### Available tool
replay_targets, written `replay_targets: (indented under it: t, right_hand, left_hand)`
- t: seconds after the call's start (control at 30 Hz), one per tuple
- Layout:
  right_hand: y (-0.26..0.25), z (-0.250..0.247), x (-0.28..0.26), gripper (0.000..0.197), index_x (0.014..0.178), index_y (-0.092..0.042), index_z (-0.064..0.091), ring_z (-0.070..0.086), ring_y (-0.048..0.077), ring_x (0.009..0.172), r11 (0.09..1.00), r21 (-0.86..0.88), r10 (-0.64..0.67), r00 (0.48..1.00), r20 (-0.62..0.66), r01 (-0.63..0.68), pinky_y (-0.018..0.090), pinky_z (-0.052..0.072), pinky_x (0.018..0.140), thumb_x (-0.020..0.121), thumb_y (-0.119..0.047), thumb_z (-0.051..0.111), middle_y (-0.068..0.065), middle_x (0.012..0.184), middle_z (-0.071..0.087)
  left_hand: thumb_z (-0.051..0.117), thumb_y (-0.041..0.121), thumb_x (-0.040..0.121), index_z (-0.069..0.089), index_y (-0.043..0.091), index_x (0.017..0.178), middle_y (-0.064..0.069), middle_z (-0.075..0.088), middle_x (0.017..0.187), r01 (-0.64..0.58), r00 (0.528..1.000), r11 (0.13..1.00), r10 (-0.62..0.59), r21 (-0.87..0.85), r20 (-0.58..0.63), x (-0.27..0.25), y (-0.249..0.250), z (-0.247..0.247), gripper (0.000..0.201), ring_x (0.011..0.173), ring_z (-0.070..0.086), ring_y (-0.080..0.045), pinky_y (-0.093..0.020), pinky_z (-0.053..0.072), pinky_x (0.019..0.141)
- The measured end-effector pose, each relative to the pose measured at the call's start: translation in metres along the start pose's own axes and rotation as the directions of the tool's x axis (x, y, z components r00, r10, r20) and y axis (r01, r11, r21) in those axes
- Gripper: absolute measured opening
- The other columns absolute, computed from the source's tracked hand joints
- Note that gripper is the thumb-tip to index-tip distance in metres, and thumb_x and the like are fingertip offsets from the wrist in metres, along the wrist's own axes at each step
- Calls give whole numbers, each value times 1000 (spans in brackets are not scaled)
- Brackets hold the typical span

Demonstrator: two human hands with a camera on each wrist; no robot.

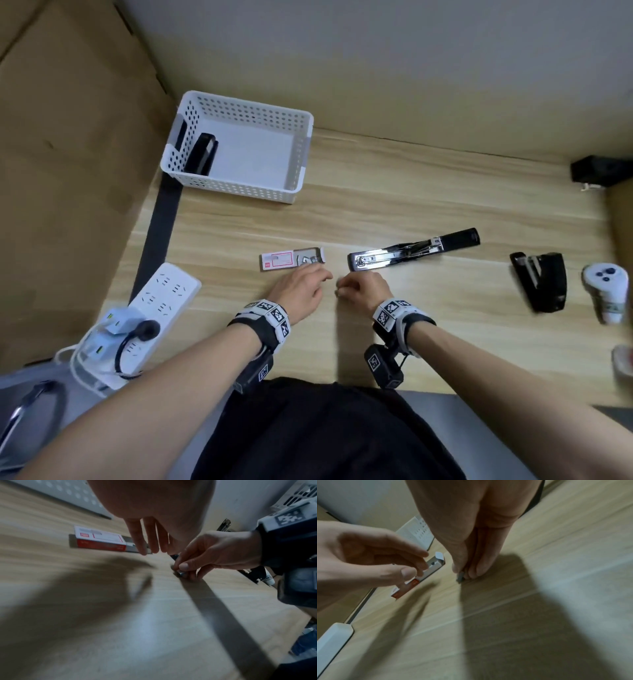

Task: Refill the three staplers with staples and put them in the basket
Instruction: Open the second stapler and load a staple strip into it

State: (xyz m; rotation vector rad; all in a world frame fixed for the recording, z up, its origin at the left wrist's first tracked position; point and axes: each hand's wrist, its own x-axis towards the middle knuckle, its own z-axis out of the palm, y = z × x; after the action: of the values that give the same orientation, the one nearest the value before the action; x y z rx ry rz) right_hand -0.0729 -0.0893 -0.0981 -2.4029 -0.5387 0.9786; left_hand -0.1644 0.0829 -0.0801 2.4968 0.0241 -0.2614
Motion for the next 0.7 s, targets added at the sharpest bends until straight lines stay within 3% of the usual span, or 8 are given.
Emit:
replay_targets:
  t: [0.07,0.2,0.37,0.53,0.7]
  right_hand:
    - [4,4,-1,15,93,-20,74,65,12,86,1000,-10,27,999,-28,-27,23,46,77,80,-27,76,-4,92,74]
    - [12,4,-2,8,88,-23,71,59,8,76,1000,11,23,999,-49,-23,25,47,75,83,-29,72,-6,84,71]
    - [30,-2,-1,10,84,-27,70,62,11,80,998,41,-53,998,-31,54,26,48,75,87,-22,61,-10,85,71]
    - [51,-14,5,9,85,-25,70,61,12,79,990,64,-123,992,-21,124,26,47,75,86,-22,62,-9,82,70]
    - [63,-16,10,8,83,-25,69,60,10,76,971,83,-229,973,29,226,26,46,74,85,-22,62,-11,79,69]
  left_hand:
    - [53,17,92,60,20,122,3,58,121,53,995,998,-56,34,80,-3,1,8,31,115,51,-17,-31,43,93]
    - [57,27,91,59,21,123,3,57,118,99,985,993,-108,68,134,-1,5,21,33,113,51,-19,-30,40,92]
    - [61,35,90,59,22,123,4,55,116,75,992,989,-87,128,91,11,18,36,35,113,47,-17,-26,35,90]
    - [58,38,94,64,23,108,5,57,105,71,996,975,-82,210,45,22,27,44,21,105,51,-17,-26,34,69]
    - [57,38,90,67,24,100,6,60,97,173,982,956,-185,237,26,28,37,49,19,101,54,-17,-32,44,69]
